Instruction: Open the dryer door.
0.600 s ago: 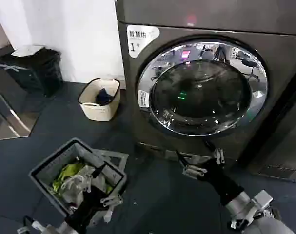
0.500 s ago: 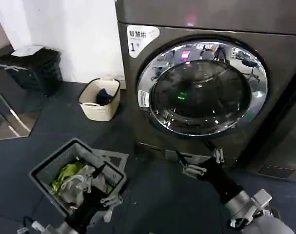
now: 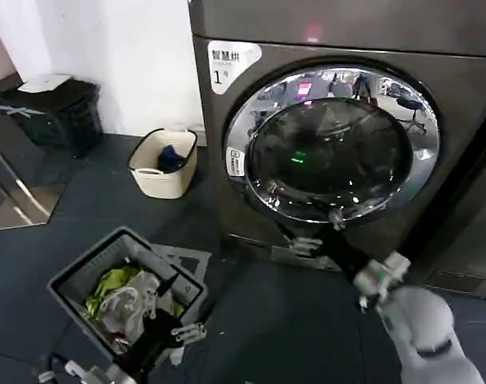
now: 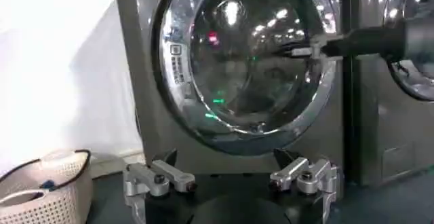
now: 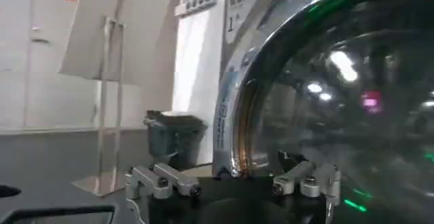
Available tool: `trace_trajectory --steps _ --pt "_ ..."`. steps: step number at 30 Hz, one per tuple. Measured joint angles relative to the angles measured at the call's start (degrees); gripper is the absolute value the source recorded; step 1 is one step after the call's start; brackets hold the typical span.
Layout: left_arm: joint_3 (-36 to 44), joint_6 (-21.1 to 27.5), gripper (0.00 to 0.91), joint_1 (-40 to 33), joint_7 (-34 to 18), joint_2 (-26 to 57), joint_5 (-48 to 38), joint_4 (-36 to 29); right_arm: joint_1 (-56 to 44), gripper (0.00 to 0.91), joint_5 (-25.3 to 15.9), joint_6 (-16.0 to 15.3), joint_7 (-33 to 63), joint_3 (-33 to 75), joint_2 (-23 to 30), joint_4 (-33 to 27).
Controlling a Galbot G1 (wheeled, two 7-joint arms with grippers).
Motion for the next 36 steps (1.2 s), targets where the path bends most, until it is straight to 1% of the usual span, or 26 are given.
trace_trajectory --steps 2,6,10,17,21,25,29,33,36 --pt "0.2 0.1 0.907 0.0 -0.1 0.0 0.3 0.1 3.0 0.907 0.0 0.0 0.5 -2.4 0.7 -3.0" --pt "0.6 1.0 0.907 -0.1 2.1 0.0 1.3 0.1 7.9 0.907 -0.2 0.0 0.5 -5.9 2.5 -7.8" --pt "0.9 1.7 0.907 -0.3 3.3 -0.2 1.4 -0.3 11.4 0.907 -0.2 0.2 0.6 -8.3 4.0 -11.3" --pt "0.8 2.5 0.907 -0.6 3.1 -0.2 0.6 -0.7 15.3 0.907 -0.2 0.7 0.5 -10.5 5.7 -15.6" --pt "0.8 2.5 0.907 -0.5 3.0 -0.2 0.4 -1.1 16.7 0.907 0.1 0.7 0.3 -11.3 6.2 -17.0" --pt "0.8 2.6 0.907 -0.6 2.9 -0.1 0.2 -1.2 17.2 0.907 1.8 0.0 -1.3 -12.0 6.3 -17.3" --pt "0.7 3.0 0.907 -0.9 2.8 0.1 -0.5 -1.2 17.4 0.907 2.8 0.0 -3.3 -12.5 5.8 -17.2" --pt "-0.1 4.2 0.907 -1.7 2.7 0.6 -3.4 -1.2 17.1 0.907 4.7 0.2 -7.2 -12.1 4.7 -16.3" --pt "-0.8 5.9 0.907 -2.6 2.5 1.3 -4.3 -1.0 16.3 0.907 5.0 0.2 -11.6 -11.7 3.3 -15.0"
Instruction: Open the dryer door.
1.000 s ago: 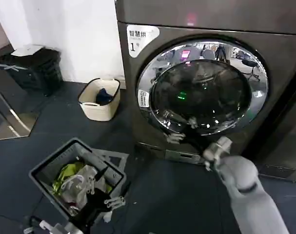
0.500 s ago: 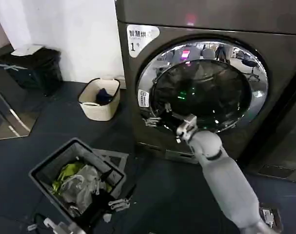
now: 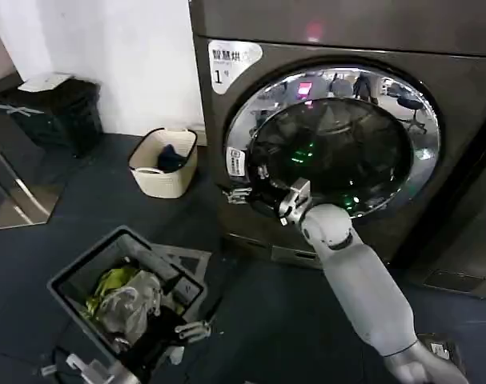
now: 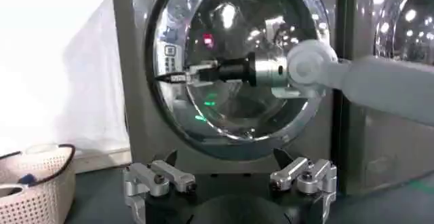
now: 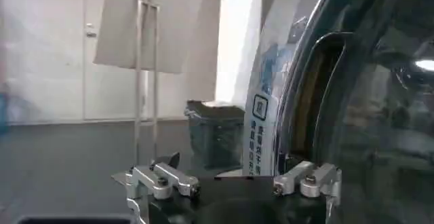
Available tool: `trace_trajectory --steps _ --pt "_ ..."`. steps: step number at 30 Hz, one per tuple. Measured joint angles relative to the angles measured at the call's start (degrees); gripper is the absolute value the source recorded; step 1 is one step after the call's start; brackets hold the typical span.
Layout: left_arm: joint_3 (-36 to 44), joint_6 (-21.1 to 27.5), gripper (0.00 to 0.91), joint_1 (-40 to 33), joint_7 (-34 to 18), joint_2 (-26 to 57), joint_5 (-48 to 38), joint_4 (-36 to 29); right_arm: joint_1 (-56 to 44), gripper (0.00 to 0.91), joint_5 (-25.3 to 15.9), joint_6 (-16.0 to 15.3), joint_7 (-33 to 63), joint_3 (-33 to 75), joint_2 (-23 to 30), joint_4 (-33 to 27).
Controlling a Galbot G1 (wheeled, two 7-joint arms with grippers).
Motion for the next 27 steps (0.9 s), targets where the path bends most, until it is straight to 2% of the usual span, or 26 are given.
trace_trajectory --steps 5,11,14,20,27 --pt "-2.4 4.6 0.907 -3.2 0.0 1.8 -6.2 2.0 -1.9 0.907 0.8 -0.1 -6.7 0.8 -3.2 2.6" --pt "-6.2 5.7 0.907 -8.8 -2.4 6.8 -15.8 5.5 -6.1 0.907 1.3 -0.3 -13.9 2.4 -7.3 7.3" --pt "-6.5 5.9 0.907 -11.9 -5.1 10.7 -20.7 7.4 -9.3 0.907 3.2 -0.7 -18.5 4.2 -9.9 10.6" --pt "-4.0 5.8 0.907 -18.4 -9.4 20.1 -34.0 11.2 -15.6 0.907 4.5 3.6 -26.6 8.8 -13.9 16.3" --pt "3.2 4.5 0.907 -28.8 -7.5 31.5 -43.6 17.0 -22.9 0.907 7.6 6.2 -33.6 15.3 -17.4 21.5"
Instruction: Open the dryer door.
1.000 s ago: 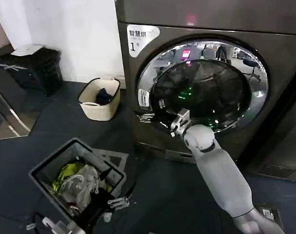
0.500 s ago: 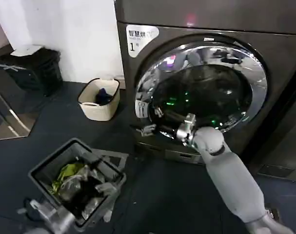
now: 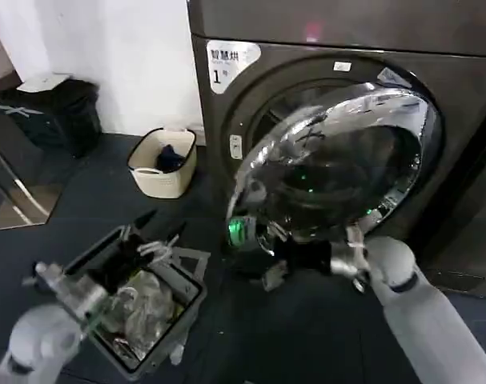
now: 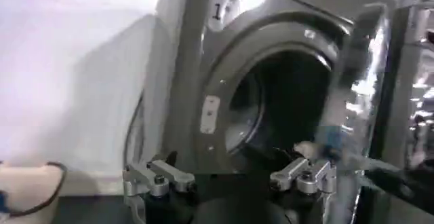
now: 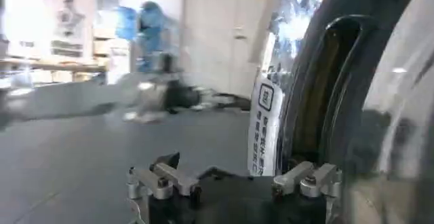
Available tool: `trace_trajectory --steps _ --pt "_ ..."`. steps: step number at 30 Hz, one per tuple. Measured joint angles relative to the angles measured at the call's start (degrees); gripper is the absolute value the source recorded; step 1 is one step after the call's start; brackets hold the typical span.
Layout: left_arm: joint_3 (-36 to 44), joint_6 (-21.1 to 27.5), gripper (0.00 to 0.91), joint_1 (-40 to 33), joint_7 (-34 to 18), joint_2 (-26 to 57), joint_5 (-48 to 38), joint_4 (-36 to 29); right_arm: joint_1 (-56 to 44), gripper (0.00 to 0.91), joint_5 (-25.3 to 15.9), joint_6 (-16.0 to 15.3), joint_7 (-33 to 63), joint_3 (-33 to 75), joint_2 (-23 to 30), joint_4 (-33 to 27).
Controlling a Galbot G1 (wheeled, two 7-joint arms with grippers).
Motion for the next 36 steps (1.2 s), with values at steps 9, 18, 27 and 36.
trace_trajectory --steps 9,18,27,36 --pt "18.4 -2.6 0.907 -17.1 1.1 8.4 -6.1 9.7 -10.1 0.907 2.7 1.3 -4.7 11.2 -2.1 2.9" --pt "37.9 -2.7 0.907 -35.0 4.1 5.7 -5.0 17.5 -19.2 0.907 5.3 4.9 -10.7 26.7 -1.2 0.7" --pt "48.4 -2.7 0.907 -44.1 7.6 -0.3 -2.6 21.9 -24.5 0.907 11.2 5.5 -5.9 48.0 3.1 -6.1" --pt "54.0 -2.3 0.907 -47.1 10.8 -3.3 -1.1 21.0 -28.2 0.907 14.7 6.3 12.9 68.7 6.5 -11.0"
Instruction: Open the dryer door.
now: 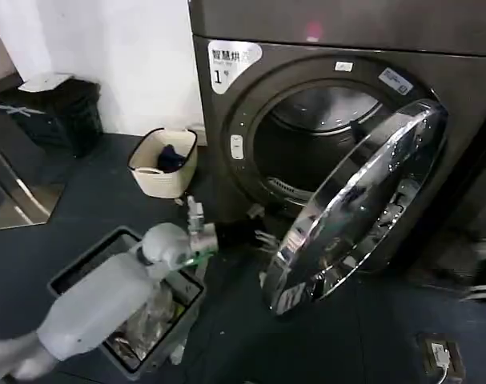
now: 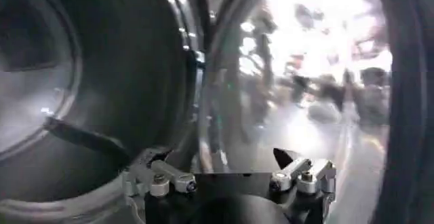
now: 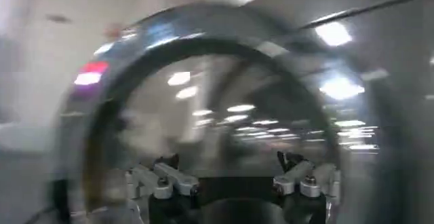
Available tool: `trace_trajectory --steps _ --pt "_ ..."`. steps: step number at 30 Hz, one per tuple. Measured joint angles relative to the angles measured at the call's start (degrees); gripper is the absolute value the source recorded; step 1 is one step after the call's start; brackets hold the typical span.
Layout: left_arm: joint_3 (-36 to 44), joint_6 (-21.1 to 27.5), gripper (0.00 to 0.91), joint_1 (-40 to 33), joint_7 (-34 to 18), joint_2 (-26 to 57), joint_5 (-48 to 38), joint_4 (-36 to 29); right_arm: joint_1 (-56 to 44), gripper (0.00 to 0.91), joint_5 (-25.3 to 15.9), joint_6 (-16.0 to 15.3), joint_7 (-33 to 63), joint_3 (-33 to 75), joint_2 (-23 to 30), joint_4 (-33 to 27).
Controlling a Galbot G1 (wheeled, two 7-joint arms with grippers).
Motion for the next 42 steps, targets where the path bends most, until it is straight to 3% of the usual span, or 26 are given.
trace_trajectory --steps 9,13,17,20,29,42 --pt "7.4 -0.3 0.907 -4.9 -0.3 -4.2 -1.3 -0.6 -1.4 0.907 -3.2 -3.7 30.8 12.6 -0.2 -0.6" --pt "10.8 -0.9 0.907 -7.5 -0.7 -7.0 -1.1 0.4 -1.2 0.907 -4.6 -4.9 40.2 16.0 -0.1 -1.6" --pt "13.8 -0.6 0.907 -10.1 -2.3 -10.7 -1.8 1.8 -2.0 0.907 -9.9 -5.5 48.3 19.1 -0.1 -2.6" --pt "15.3 -0.9 0.907 -11.6 -2.6 -14.4 -0.2 3.7 -3.1 0.907 -11.3 -6.5 52.0 21.7 0.3 -2.5" --pt "19.3 -2.1 0.907 -12.3 -4.2 -25.8 2.0 9.9 -6.6 0.907 -20.6 -7.1 60.2 29.5 0.4 -3.7" --pt "21.0 -4.1 0.907 -13.3 -6.7 -34.1 4.6 16.3 -10.7 0.907 -19.7 -7.1 58.6 36.1 1.2 -3.1"
